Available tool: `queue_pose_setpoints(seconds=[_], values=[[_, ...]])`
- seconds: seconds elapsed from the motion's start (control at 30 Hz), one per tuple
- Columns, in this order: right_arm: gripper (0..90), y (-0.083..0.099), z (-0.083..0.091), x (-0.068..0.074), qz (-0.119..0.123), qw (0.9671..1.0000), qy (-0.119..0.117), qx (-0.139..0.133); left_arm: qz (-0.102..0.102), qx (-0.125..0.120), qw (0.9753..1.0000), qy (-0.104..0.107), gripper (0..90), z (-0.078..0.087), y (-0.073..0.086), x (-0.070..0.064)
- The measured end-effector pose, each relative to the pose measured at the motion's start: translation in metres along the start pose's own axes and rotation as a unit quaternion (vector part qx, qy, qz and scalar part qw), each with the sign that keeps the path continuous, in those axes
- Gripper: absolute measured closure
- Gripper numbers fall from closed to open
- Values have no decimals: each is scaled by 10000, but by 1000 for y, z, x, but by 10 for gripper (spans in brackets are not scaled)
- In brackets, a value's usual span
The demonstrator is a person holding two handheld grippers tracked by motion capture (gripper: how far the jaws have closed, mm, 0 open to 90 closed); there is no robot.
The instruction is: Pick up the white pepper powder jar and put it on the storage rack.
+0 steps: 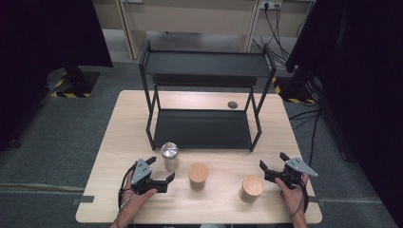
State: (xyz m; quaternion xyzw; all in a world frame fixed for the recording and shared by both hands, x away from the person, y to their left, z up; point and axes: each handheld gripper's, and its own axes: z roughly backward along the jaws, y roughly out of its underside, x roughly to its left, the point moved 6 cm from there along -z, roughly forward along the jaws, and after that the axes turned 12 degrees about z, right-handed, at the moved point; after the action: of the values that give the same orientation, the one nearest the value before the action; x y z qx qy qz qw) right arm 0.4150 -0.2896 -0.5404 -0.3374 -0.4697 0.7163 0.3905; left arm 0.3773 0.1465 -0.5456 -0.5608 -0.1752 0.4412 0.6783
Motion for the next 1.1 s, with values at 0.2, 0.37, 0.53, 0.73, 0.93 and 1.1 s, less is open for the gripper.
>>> queue_pose_setpoints(seconds=[0.2,0.37,0.53,0.73,0.93,1.1], values=[[32,0,0,0,15,10000,-2,-4,-6,-10,10000,1,12,0,0,0],[32,0,0,0,18,10000,1,-7,13,-23,10000,-4,11,0,0,0],[32,0,0,0,15,10000,-4,-7,-14,-24,10000,-29,12,0,0,0],[32,0,0,0,24,10000,-3,-4,3,-22,10000,-36,14,0,0,0],[32,0,0,0,14,10000,-2,-3,18,-42,10000,-48,16,-1,-1,1],[32,0,0,0,10,10000,-4,-1,1,-58,10000,-43,16,-2,-1,1]])
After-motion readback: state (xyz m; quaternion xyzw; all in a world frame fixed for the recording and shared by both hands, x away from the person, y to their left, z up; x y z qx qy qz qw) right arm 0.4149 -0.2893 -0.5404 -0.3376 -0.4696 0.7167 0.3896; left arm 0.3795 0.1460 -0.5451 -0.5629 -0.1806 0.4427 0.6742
